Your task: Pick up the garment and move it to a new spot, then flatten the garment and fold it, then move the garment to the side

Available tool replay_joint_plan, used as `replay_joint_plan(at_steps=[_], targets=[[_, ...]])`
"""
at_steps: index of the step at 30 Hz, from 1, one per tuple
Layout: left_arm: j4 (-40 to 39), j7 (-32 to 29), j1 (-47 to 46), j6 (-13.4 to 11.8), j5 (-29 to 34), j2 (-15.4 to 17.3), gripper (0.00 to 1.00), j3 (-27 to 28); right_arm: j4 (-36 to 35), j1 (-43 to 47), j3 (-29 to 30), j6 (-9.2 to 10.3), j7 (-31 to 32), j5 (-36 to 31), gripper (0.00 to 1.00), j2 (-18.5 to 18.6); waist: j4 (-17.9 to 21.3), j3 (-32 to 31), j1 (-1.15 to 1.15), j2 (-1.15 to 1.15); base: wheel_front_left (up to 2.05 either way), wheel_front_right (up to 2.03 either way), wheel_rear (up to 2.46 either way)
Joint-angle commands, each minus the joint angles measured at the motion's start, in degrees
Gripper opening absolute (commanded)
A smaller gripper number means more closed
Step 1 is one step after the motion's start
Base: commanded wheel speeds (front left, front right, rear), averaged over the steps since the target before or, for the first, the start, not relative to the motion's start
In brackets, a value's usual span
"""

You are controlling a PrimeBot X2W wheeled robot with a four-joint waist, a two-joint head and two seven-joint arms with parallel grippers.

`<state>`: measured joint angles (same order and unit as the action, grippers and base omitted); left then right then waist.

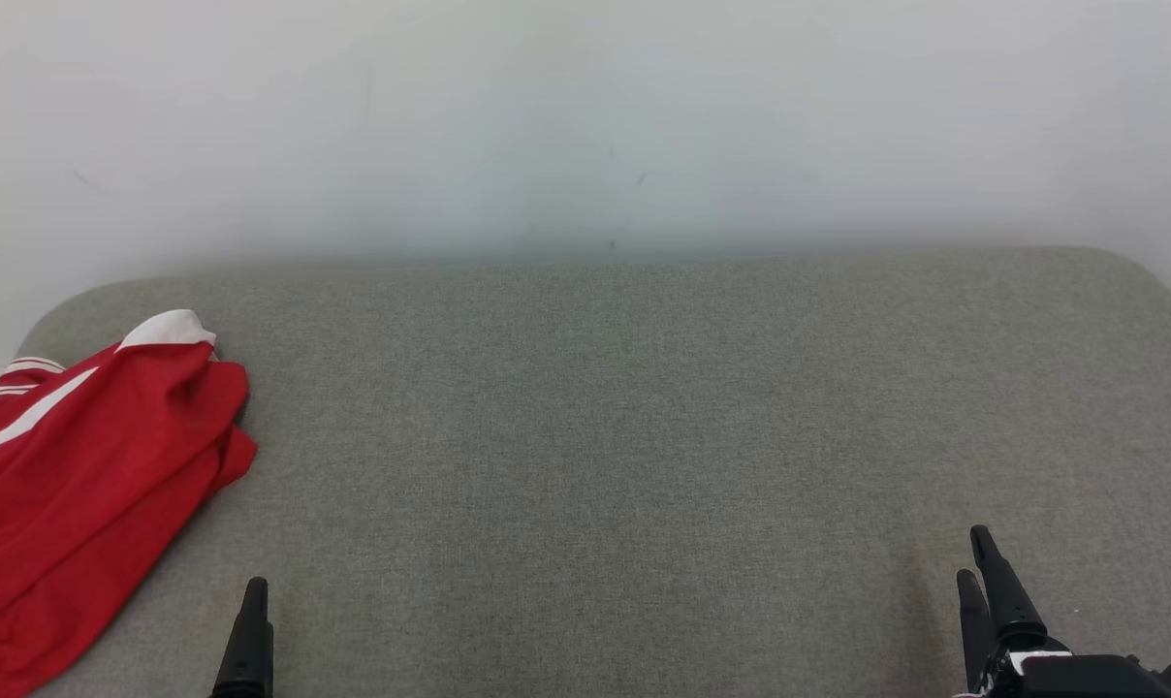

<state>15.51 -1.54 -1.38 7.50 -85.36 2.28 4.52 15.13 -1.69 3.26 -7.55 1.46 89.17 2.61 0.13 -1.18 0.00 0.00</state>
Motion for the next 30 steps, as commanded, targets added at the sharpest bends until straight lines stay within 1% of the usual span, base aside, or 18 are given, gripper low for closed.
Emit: replay_joint_plan(at_steps=[1,5,15,16,25,30], targets=[[-1.0,0.7,-0.2,-0.1,2.2,0.3,1.0,-0.1,-1.1,-0.2,-0.4,0.02,-0.7,-1.5,1.0,0.3,0.0,-0.1,0.0,0.0,0.0,0.0,0.0],[-1.2,1.7,0.0,-0.6,6.5,0.3,1.0,-0.4,-0.9,0.1,-0.8,0.02,-1.7,-5.2,1.0,0.5,-0.1,-0.4,0.0,0.0,0.0,0.0,0.0],[-2.9,3.9,1.4,-2.1,20.1,0.4,1.0,-2.3,-0.9,0.9,-1.1,0.03,-3.9,-15.7,1.0,0.3,-0.2,-1.1,0.0,0.0,0.0,0.0,0.0],[-2.9,3.9,1.4,-2.1,20.1,0.4,1.0,-2.3,-0.9,0.9,-1.1,0.03,-3.9,-15.7,1.0,0.3,-0.2,-1.1,0.0,0.0,0.0,0.0,0.0],[-4.0,5.8,2.9,-3.2,32.9,0.4,1.0,-3.7,0.5,1.3,-2.1,0.04,-5.7,-27.0,1.0,0.3,-0.2,-1.7,0.0,0.0,0.0,0.0,0.0],[-4.5,6.7,3.6,-3.7,38.9,0.5,1.0,-4.2,1.3,1.5,-2.4,0.05,-6.6,-32.7,1.0,0.3,-0.2,-2.0,0.0,0.0,0.0,0.0,0.0]])
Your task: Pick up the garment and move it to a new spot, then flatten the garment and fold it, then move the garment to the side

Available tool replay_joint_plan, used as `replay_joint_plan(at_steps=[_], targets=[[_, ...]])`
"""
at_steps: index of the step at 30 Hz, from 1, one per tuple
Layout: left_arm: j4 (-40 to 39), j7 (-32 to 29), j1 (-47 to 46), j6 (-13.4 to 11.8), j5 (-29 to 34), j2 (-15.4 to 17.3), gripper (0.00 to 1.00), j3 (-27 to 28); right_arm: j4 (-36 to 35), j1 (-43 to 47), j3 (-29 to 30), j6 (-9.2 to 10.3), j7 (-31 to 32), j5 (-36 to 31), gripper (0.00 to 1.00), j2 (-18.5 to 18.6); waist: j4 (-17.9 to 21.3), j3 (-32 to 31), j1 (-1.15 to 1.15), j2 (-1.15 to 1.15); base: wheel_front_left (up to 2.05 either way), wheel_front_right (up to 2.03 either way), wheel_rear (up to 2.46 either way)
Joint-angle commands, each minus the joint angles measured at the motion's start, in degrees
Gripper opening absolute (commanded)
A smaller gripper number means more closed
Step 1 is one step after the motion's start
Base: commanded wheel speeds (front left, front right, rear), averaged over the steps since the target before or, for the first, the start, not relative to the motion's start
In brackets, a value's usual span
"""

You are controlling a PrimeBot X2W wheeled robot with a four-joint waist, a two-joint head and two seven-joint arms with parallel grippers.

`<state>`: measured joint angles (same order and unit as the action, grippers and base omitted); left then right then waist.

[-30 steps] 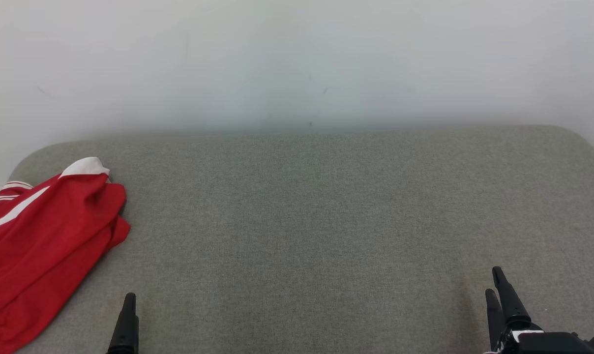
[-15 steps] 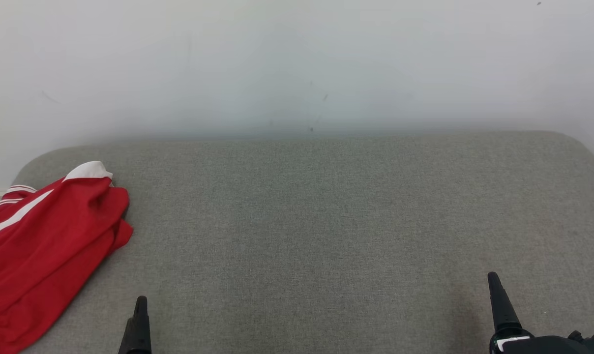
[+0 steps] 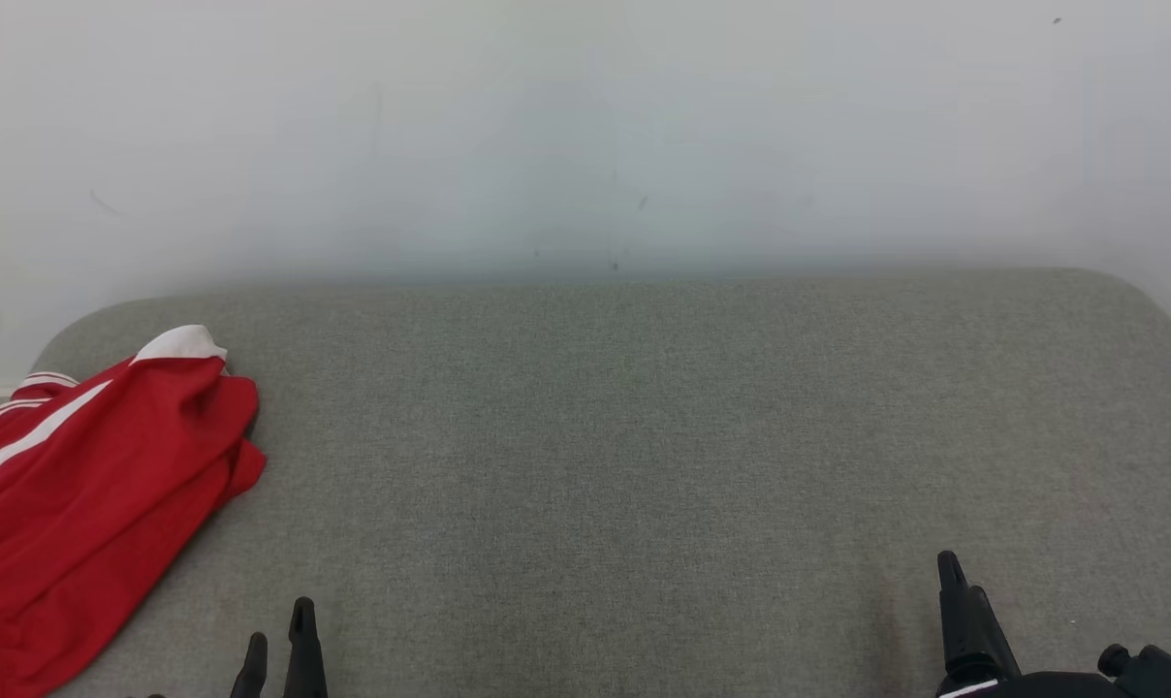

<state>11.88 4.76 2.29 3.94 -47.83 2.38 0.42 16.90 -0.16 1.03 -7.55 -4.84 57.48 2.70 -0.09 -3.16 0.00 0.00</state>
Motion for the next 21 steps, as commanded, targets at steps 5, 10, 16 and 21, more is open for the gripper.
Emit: replay_joint_plan(at_steps=[5,10,16,21], targets=[[-1.3,1.3,0.6,-0.2,7.0,0.4,1.0,-0.8,0.0,0.0,-0.7,0.05,-0.8,-7.5,1.0,0.3,0.0,-0.3,0.0,0.0,0.0,0.0,0.0],[-1.1,2.1,1.1,-0.6,11.7,0.5,1.0,-1.4,0.2,0.4,-0.7,0.06,-1.1,-13.4,1.0,0.3,-0.1,-0.7,0.0,0.0,0.0,0.0,0.0],[-0.7,3.1,1.4,-1.2,16.7,0.9,1.0,-2.0,0.2,0.8,-0.4,0.06,-1.9,-18.2,1.0,0.2,-0.2,-0.9,0.0,0.0,0.0,0.0,0.0],[-0.2,3.9,1.5,-1.3,20.5,1.8,1.0,-3.1,0.1,1.1,-0.6,0.07,-2.4,-21.9,1.0,0.2,-0.2,-1.1,0.0,0.0,0.0,0.0,0.0]])
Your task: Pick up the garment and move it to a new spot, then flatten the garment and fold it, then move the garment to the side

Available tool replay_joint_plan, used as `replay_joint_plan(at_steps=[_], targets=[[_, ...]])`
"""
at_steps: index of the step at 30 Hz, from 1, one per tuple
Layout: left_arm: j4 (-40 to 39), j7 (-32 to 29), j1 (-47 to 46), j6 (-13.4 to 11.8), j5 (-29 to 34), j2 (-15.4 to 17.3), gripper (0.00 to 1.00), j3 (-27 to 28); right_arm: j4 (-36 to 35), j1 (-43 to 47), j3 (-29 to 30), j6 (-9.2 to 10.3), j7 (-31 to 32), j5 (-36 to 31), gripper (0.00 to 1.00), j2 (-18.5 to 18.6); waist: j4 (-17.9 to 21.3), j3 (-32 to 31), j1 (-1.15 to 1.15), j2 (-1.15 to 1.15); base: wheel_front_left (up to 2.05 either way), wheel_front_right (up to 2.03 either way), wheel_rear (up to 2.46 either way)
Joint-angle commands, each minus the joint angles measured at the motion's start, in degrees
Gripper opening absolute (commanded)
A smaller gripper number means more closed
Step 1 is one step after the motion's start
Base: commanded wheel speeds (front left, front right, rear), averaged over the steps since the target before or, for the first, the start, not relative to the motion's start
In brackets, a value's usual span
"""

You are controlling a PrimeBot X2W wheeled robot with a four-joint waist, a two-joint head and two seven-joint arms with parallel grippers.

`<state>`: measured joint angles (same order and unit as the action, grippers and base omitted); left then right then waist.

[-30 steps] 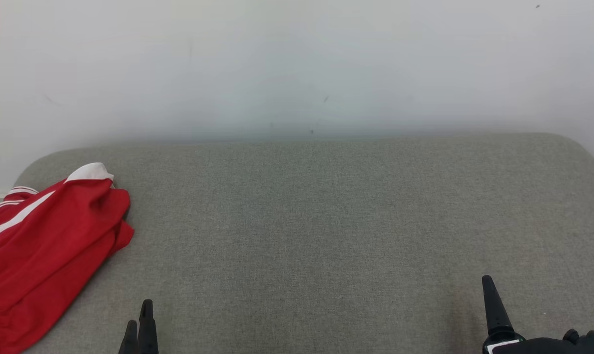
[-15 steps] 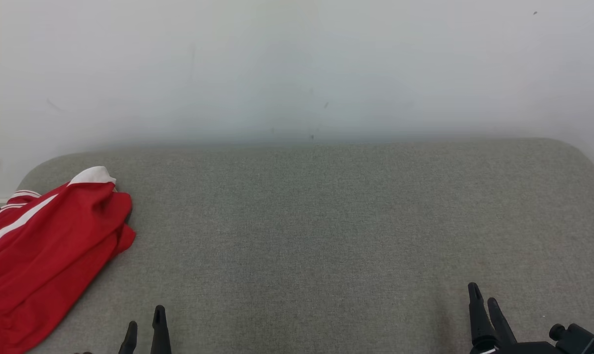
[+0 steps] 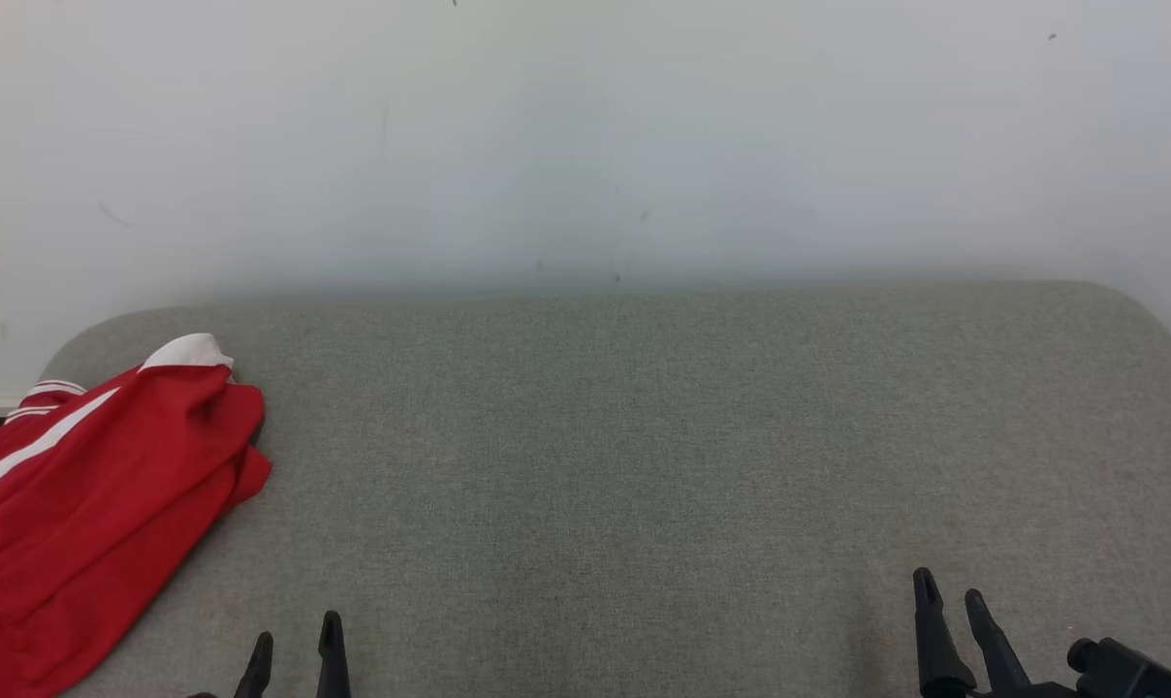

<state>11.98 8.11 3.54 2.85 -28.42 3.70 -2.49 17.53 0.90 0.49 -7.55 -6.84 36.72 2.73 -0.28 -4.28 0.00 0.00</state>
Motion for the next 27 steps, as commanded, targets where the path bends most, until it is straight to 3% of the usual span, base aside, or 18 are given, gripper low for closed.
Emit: replay_joint_plan(at_steps=[1,27], targets=[[-0.3,0.7,0.3,-0.2,1.7,0.5,1.0,-0.3,-0.5,0.1,-0.1,0.07,-0.5,-1.8,1.0,0.2,0.0,-0.1,0.0,0.0,0.0,0.0,0.0],[0.7,4.1,1.2,0.0,13.8,1.3,1.0,-1.5,-0.9,1.8,-1.6,0.09,-2.0,-16.2,1.0,0.2,0.0,-1.5,0.0,0.0,0.0,0.0,0.0]])
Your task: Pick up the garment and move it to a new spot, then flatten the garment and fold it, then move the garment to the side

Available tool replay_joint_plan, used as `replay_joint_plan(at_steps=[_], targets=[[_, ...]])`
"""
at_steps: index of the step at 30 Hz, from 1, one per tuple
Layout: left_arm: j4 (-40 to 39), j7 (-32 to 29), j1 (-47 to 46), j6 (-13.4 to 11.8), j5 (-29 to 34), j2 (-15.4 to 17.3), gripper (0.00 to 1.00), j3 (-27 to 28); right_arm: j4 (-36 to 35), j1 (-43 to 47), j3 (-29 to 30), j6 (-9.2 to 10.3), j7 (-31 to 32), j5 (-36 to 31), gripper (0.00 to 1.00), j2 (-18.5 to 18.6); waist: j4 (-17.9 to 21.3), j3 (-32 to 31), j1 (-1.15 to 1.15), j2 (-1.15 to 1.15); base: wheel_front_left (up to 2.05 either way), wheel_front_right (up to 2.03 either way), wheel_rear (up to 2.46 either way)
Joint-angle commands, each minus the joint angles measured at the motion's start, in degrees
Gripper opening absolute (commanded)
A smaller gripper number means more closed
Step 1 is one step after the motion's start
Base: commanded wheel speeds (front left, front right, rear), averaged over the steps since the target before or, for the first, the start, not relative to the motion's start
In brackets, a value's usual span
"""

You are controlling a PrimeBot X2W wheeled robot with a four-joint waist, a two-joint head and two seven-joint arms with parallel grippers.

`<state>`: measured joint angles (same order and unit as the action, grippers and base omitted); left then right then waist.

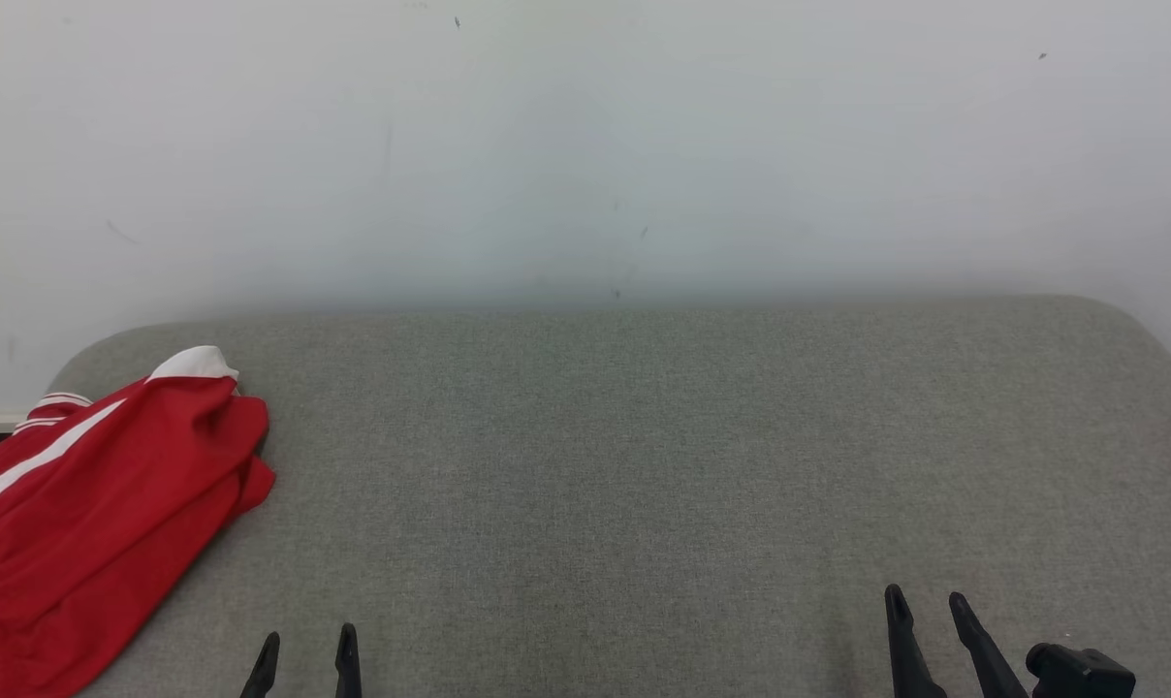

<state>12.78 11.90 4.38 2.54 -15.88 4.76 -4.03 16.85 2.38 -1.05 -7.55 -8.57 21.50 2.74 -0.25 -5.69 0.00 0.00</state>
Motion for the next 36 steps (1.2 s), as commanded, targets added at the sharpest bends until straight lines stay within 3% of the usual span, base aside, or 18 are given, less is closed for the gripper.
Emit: replay_joint_plan(at_steps=[1,24,36], targets=[[0.0,0.5,0.3,0.3,1.7,0.2,1.0,0.0,-0.2,0.3,-0.1,0.09,-0.4,-1.5,1.0,0.2,0.0,-0.1,0.0,0.0,0.0,0.0,0.0],[1.3,3.0,1.5,1.3,9.9,-0.9,1.0,0.7,0.4,1.6,-1.3,0.11,-2.6,-10.3,1.0,0.2,-0.3,-1.7,0.0,0.0,0.0,0.0,0.0],[1.7,3.3,1.3,2.2,7.2,-1.7,1.0,2.2,0.3,1.7,-1.4,0.12,-2.3,-11.3,1.0,0.2,-0.3,-1.7,0.0,0.0,0.0,0.0,0.0]])
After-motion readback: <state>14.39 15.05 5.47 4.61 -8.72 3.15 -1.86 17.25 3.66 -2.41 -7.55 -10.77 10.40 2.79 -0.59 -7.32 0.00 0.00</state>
